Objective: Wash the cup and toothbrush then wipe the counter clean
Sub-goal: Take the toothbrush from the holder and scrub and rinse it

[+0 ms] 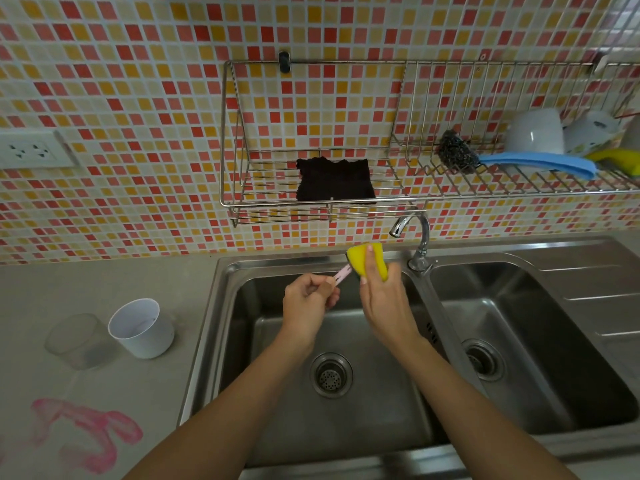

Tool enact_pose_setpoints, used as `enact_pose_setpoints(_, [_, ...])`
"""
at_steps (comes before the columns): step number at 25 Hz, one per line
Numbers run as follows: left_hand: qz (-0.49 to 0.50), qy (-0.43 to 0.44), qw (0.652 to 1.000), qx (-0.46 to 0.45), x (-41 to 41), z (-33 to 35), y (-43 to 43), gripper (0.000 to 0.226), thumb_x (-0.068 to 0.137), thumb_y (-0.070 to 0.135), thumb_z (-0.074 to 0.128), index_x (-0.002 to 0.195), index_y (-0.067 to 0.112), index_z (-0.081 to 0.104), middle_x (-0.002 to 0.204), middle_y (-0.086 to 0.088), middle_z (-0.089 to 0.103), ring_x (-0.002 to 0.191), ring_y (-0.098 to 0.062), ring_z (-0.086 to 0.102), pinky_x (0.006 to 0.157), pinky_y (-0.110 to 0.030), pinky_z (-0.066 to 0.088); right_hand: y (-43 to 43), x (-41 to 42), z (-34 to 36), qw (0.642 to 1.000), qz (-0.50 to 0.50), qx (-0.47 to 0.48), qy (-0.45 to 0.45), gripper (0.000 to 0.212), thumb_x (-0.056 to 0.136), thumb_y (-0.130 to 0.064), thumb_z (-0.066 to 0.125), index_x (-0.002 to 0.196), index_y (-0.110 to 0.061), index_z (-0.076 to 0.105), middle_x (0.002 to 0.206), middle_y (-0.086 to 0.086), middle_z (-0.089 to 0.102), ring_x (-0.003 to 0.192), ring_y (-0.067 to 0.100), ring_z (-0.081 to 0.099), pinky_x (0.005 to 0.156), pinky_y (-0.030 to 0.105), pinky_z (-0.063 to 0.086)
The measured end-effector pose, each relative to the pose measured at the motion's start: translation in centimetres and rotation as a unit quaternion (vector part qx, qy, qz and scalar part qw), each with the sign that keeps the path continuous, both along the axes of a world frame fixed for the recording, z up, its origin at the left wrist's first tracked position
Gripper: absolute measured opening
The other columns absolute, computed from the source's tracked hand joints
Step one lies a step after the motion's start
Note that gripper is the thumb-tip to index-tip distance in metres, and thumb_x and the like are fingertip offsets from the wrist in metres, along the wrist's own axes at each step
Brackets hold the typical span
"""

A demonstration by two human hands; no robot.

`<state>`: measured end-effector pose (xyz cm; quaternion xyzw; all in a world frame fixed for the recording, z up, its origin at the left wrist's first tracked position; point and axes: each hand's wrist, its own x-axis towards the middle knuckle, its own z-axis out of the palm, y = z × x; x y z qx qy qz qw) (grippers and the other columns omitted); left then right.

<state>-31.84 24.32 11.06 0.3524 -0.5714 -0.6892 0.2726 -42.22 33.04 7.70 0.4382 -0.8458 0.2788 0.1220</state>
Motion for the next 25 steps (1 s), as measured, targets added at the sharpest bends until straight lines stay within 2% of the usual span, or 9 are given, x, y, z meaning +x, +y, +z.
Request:
enact_pose_setpoints(2, [-0.010,0.038,0.995,0.090,0.0,0.3,0.1,0.017,0.092,0.000,0.052,0.080,0.005,0.063,0.069,-0.008,0.061,0.066,-0.015,0.056,0.068,-0.026,0.048,0.0,-0.2,-0.2,0.999,0.021,0.009,0.029,0.059,0.091,-0.032,0.028,0.145,-0.015,0.014,0.090,0.020,0.046,0.062,0.021,0.043,0.052,0.030,0.041])
enact_pose_setpoints(4, [-0.022,0.046,0.990,0.128,0.1,0.6,0.1,0.017,0.092,-0.003,0.050,0.082,0.002,0.063,0.069,-0.009,0.059,0.065,-0.014,0.054,0.065,-0.024,0.047,0.1,-0.4,-0.4,0.999,0.021,0.009,0.033,0.058,0.090,-0.032,0.027,0.144,-0.016,0.012,0.088,0.020,0.047,0.060,0.021,0.043,0.051,0.029,0.039])
enact_pose_setpoints(8, [-0.028,0.048,0.989,0.134,0.0,1.1,-0.1,0.015,0.091,-0.003,0.050,0.083,0.000,0.062,0.070,-0.009,0.059,0.064,-0.013,0.055,0.064,-0.021,0.049,0.4,-0.5,-0.9,0.997,0.040,0.004,0.062,0.058,0.090,-0.030,0.030,0.143,-0.013,0.015,0.085,0.020,0.048,0.059,0.019,0.039,0.048,0.029,0.038])
enact_pose_setpoints(12, [-0.025,0.050,0.987,0.150,-0.7,1.2,0.6,0.017,0.091,-0.005,0.050,0.080,0.001,0.062,0.069,-0.010,0.059,0.063,-0.013,0.055,0.060,-0.019,0.050,0.9,-1.7,-0.8,1.000,-0.008,-0.029,0.001,0.058,0.091,-0.036,0.022,0.144,-0.019,0.008,0.093,0.020,0.044,0.065,0.024,0.045,0.055,0.034,0.044])
enact_pose_setpoints(15, [-0.022,0.055,0.985,0.165,-1.6,1.0,1.1,0.015,0.092,-0.004,0.050,0.085,-0.001,0.062,0.070,-0.010,0.059,0.063,-0.013,0.055,0.059,-0.018,0.050,1.7,-1.9,-1.6,0.999,0.026,-0.018,0.025,0.058,0.090,-0.035,0.023,0.145,-0.022,0.005,0.094,0.019,0.045,0.065,0.021,0.044,0.054,0.033,0.044])
enact_pose_setpoints(17, [-0.029,0.048,0.985,0.164,-2.3,0.7,1.7,0.013,0.092,-0.003,0.050,0.087,-0.002,0.062,0.070,-0.009,0.059,0.064,-0.013,0.055,0.060,-0.019,0.049,2.0,-2.5,-1.8,0.999,0.006,-0.033,0.002,0.058,0.091,-0.035,0.023,0.144,-0.021,0.005,0.095,0.019,0.044,0.067,0.020,0.045,0.056,0.031,0.044])
enact_pose_setpoints(21, [0.003,0.009,0.989,0.147,-3.8,-1.2,1.6,0.010,0.091,-0.002,0.053,0.087,-0.002,0.062,0.071,-0.009,0.058,0.064,-0.012,0.055,0.056,-0.016,0.049,2.9,-4.5,-3.8,0.997,0.031,0.031,0.059,0.058,0.089,-0.031,0.033,0.142,-0.012,0.022,0.084,0.016,0.049,0.062,0.019,0.045,0.051,0.029,0.041])
enact_pose_setpoints(23, [0.041,-0.037,0.989,0.139,-4.3,-2.5,1.0,0.009,0.091,-0.001,0.053,0.092,-0.005,0.062,0.071,-0.010,0.058,0.062,-0.012,0.054,0.051,-0.013,0.048,3.9,-7.2,-5.4,0.997,-0.025,0.059,0.043,0.054,0.089,-0.027,0.042,0.139,-0.010,0.033,0.088,0.020,0.053,0.071,0.027,0.053,0.059,0.035,0.046])
enact_pose_setpoints(25, [0.052,-0.079,0.989,0.111,-4.5,-3.7,0.5,0.010,0.091,0.002,0.055,0.092,-0.004,0.063,0.068,-0.009,0.058,0.060,-0.012,0.052,0.051,-0.014,0.046,4.9,-10.9,-7.0,0.991,-0.091,0.098,-0.005,0.056,0.089,-0.019,0.050,0.140,-0.010,0.031,0.108,0.032,0.051,0.096,0.044,0.053,0.081,0.048,0.047])
